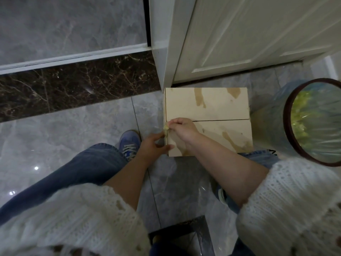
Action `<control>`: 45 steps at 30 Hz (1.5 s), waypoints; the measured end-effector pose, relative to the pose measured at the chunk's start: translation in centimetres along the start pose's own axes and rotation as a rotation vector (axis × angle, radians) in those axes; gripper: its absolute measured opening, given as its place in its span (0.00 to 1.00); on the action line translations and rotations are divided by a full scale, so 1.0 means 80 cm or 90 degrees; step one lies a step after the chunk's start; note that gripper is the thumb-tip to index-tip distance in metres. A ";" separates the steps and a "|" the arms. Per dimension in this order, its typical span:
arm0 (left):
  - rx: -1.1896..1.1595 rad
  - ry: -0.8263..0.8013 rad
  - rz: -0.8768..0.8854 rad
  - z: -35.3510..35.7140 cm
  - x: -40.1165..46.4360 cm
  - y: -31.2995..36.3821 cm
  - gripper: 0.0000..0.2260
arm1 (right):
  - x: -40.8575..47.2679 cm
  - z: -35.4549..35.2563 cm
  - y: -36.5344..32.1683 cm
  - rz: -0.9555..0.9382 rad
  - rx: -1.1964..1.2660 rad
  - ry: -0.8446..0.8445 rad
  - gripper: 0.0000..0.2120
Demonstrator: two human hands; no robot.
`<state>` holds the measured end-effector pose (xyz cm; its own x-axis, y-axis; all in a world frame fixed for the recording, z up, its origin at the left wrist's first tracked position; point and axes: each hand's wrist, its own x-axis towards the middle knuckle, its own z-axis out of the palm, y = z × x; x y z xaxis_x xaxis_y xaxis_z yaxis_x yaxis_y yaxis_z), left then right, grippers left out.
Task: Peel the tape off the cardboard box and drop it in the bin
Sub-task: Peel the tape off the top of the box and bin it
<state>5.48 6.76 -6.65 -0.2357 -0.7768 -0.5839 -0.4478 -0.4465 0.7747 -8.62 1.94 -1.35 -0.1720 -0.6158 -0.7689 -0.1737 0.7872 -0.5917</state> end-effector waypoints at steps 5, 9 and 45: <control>-0.019 0.013 -0.101 0.000 0.004 -0.007 0.29 | 0.004 0.001 0.000 -0.100 -0.086 0.024 0.04; -0.065 -0.068 -0.240 -0.004 0.005 -0.007 0.19 | 0.009 0.006 -0.013 -0.225 -0.219 -0.074 0.07; -0.226 -0.134 -0.264 0.002 0.010 -0.011 0.19 | 0.056 0.003 -0.035 -0.456 -0.544 -0.122 0.07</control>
<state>5.54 6.58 -7.82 -0.2845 -0.4161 -0.8637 -0.2320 -0.8442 0.4832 -8.67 -2.98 -3.18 0.3731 -0.8433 -0.3869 -0.7904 -0.0705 -0.6085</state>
